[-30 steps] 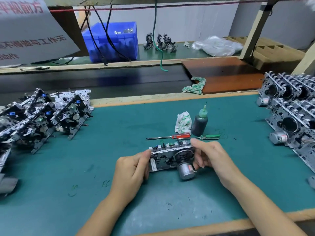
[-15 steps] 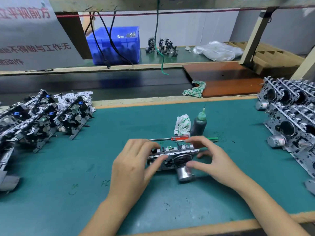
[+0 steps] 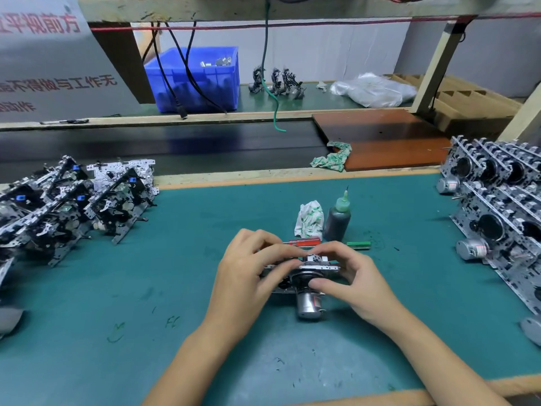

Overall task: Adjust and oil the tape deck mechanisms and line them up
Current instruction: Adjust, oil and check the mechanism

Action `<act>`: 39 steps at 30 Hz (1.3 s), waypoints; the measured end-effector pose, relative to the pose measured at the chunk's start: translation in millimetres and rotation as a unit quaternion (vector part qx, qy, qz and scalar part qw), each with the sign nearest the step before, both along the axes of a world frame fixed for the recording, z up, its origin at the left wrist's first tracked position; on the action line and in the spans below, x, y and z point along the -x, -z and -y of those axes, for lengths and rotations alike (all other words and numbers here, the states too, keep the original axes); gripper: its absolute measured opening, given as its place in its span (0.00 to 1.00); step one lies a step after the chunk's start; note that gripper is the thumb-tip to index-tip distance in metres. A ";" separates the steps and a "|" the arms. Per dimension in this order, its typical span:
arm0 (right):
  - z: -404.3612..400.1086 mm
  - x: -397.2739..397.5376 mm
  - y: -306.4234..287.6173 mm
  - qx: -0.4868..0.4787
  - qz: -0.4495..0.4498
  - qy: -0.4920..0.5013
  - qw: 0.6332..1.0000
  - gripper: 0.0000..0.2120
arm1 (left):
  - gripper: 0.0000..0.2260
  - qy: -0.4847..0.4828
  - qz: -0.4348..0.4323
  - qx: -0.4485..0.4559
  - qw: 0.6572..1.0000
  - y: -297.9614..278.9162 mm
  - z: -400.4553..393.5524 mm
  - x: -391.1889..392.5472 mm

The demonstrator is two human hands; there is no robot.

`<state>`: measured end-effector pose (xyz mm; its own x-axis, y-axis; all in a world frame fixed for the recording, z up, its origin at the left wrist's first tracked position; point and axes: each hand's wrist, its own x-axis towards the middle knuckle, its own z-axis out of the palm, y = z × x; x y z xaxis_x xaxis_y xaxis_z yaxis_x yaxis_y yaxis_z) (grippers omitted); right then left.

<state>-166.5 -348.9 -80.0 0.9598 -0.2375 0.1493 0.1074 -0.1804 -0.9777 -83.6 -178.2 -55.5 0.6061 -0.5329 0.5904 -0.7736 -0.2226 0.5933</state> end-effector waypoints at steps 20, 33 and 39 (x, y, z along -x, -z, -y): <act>-5.1 -2.4 0.6 0.022 -0.008 0.018 1.000 0.16 | 0.10 0.004 0.013 -0.004 1.000 -1.2 1.2 2.2; -2.7 -3.6 -0.2 0.049 0.005 0.015 0.999 0.16 | 0.10 0.003 0.009 0.005 1.000 0.7 3.9 1.2; -8.0 5.7 2.2 0.093 0.025 0.033 0.995 0.15 | 0.11 -0.012 0.034 -0.003 0.999 1.5 3.9 2.9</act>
<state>-172.2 -340.8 -82.2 0.9329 -0.2646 0.2442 0.1374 -0.3652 -0.9207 -86.6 -182.2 -57.0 0.5770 -0.5220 0.6282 -0.8068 -0.2442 0.5381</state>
